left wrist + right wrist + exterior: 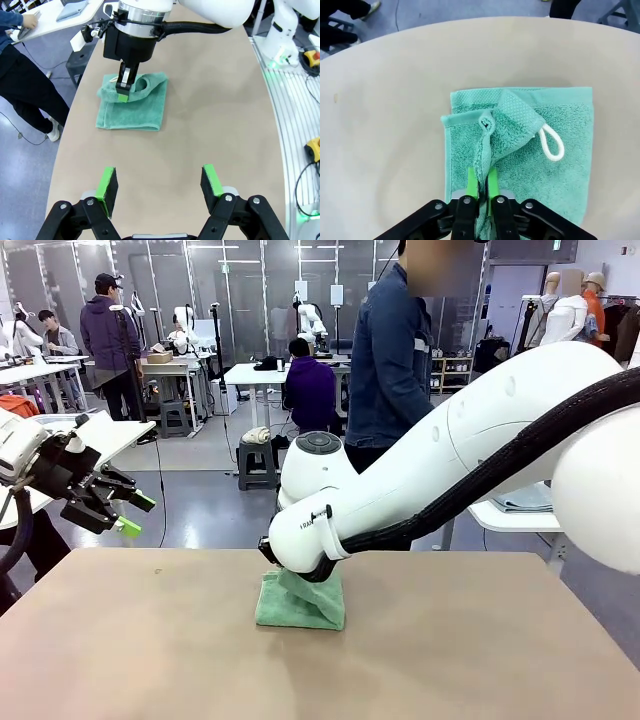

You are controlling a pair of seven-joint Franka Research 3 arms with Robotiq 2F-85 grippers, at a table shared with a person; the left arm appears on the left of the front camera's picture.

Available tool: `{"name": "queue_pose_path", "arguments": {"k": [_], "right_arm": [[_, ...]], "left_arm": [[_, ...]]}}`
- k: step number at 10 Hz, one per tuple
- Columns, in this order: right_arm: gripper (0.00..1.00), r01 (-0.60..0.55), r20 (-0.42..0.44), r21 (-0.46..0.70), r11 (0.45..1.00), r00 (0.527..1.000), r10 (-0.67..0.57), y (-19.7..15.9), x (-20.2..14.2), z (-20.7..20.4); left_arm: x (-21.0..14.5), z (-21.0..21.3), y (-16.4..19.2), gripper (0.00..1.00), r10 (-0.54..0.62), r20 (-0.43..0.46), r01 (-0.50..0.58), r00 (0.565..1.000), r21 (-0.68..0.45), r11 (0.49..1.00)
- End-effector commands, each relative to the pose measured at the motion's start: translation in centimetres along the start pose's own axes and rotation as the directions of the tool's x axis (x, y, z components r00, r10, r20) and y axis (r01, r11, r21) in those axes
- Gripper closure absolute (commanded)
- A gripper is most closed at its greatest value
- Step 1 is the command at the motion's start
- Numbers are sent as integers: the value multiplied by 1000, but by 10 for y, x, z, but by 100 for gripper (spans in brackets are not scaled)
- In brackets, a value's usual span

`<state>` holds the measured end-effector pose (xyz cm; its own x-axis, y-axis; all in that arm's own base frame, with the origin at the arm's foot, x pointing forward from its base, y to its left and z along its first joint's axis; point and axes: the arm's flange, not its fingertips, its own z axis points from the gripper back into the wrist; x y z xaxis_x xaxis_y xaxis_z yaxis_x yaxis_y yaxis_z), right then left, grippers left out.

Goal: Fold the towels and place them in the basket.
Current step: When a person lays out a Towel with hook on the table, fold it in half twice.

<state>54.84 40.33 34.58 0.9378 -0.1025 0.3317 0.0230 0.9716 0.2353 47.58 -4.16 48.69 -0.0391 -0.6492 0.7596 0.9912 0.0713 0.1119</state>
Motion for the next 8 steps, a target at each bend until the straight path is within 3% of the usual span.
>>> {"name": "queue_pose_path", "arguments": {"k": [1,2,3,4,5,6,7,8], "right_arm": [[71,30,28,27,999,999,-30,4,-4,-3],[58,26,24,42,999,999,-27,6,-6,-2],[71,21,30,47,999,999,-23,7,-8,2],[40,17,39,39,999,999,-19,6,-9,6],[53,12,40,21,1000,999,-13,3,-8,14],[21,3,37,7,1000,999,-3,-2,-7,24],[34,-3,29,-5,1000,1000,3,-9,-7,36],[3,-6,6,-23,1000,1000,6,-21,-7,46]], "left_arm": [[1,0,1,16,-2,1,2,1000,6,1000],[1,0,1,16,-2,1,2,1000,6,1000],[1,0,1,16,-2,1,2,1000,6,1000],[1,0,1,16,-2,1,2,1000,6,1000],[1,0,1,16,-2,1,2,1000,6,1000],[1,0,1,16,-2,1,2,1000,6,1000],[1,0,1,16,-2,1,2,1000,6,1000],[1,0,1,16,-2,1,2,1000,6,1000]]}}
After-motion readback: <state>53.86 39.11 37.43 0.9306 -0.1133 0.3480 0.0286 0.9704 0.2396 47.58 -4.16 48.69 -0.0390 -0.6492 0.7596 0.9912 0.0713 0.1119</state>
